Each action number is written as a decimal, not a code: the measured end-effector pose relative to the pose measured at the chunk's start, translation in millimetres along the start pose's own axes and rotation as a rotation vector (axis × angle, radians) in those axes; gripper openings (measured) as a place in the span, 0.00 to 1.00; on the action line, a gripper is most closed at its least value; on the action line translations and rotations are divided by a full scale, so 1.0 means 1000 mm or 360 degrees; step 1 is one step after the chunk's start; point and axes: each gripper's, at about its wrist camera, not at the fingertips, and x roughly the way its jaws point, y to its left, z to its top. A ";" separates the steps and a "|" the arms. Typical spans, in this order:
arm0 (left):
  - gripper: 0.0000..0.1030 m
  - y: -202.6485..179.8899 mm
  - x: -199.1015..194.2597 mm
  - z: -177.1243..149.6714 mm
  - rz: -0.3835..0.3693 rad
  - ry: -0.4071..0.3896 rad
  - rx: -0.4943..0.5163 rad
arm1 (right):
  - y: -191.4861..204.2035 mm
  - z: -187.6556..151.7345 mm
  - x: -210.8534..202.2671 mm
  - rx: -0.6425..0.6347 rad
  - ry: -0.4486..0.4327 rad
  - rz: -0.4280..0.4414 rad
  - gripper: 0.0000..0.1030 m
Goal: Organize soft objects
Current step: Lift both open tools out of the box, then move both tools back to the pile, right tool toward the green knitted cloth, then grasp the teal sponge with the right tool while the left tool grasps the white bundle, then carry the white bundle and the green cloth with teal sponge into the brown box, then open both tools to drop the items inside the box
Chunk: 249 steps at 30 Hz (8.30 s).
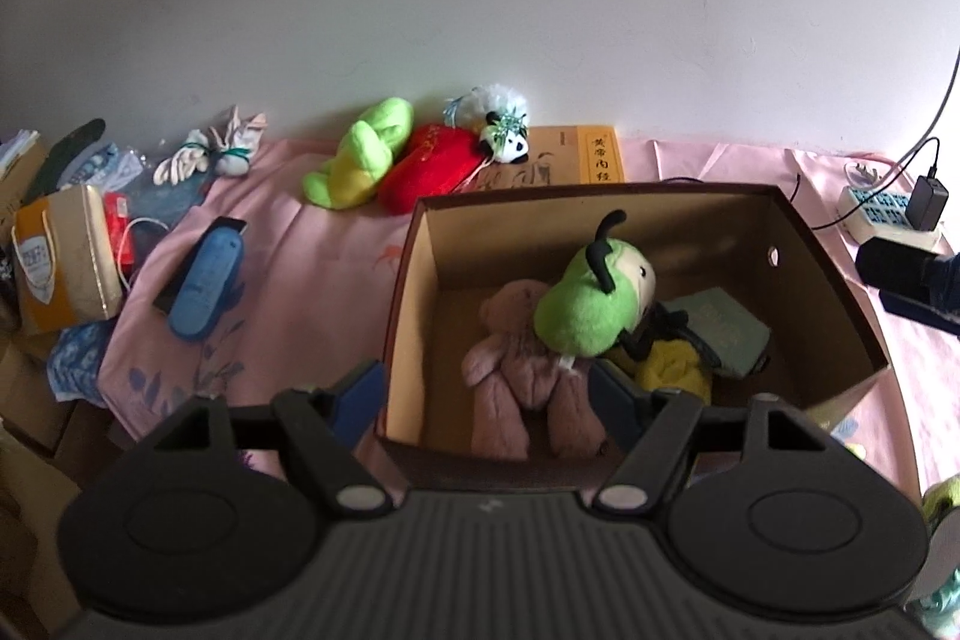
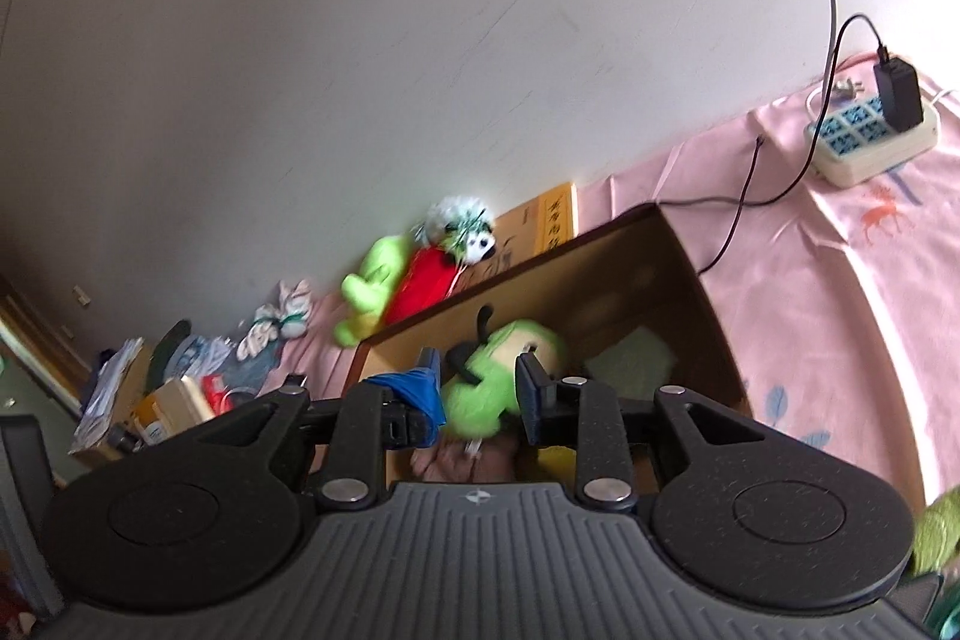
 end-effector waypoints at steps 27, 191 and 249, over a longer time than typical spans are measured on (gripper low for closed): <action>0.72 -0.022 -0.020 -0.048 0.0040 0.0183 0.0020 | -0.013 -0.049 -0.050 -0.0068 0.0111 0.0021 0.11; 0.48 0.003 -0.024 -0.017 -0.0680 -0.0318 -0.0045 | -0.127 0.017 -0.126 0.0331 -0.0278 -0.0030 0.00; 0.66 -0.009 0.069 0.010 -0.0337 0.0082 -0.0141 | -0.025 0.003 0.029 0.0034 -0.0018 -0.0164 0.10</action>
